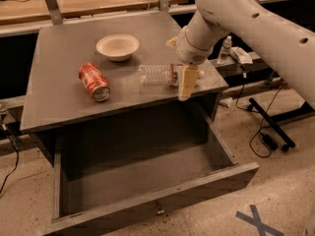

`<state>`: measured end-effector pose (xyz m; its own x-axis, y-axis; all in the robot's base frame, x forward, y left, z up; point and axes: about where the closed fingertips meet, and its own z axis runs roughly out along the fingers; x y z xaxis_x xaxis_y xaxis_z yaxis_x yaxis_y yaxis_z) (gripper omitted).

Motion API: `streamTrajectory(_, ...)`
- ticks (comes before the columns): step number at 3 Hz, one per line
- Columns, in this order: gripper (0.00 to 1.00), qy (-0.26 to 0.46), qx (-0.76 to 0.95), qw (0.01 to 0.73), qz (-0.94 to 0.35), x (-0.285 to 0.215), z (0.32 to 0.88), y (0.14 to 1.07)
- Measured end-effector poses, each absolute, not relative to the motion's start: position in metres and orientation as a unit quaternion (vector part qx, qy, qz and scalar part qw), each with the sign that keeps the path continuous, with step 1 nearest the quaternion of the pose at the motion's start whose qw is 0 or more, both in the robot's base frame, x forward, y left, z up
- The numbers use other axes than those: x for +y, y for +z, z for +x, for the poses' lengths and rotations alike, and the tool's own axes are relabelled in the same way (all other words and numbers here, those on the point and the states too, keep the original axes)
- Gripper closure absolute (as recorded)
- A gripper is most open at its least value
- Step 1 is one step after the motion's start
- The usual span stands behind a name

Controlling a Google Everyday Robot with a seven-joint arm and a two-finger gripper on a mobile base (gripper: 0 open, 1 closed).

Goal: Pick water bottle from top drawer and place on counter

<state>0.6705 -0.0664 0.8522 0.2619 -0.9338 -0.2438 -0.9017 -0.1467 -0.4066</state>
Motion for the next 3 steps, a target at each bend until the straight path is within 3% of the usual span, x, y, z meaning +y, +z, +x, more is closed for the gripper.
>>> streamTrajectory(3, 0.0, -0.05, 0.674, 0.264, -0.688, -0.11, 0.616, 0.885)
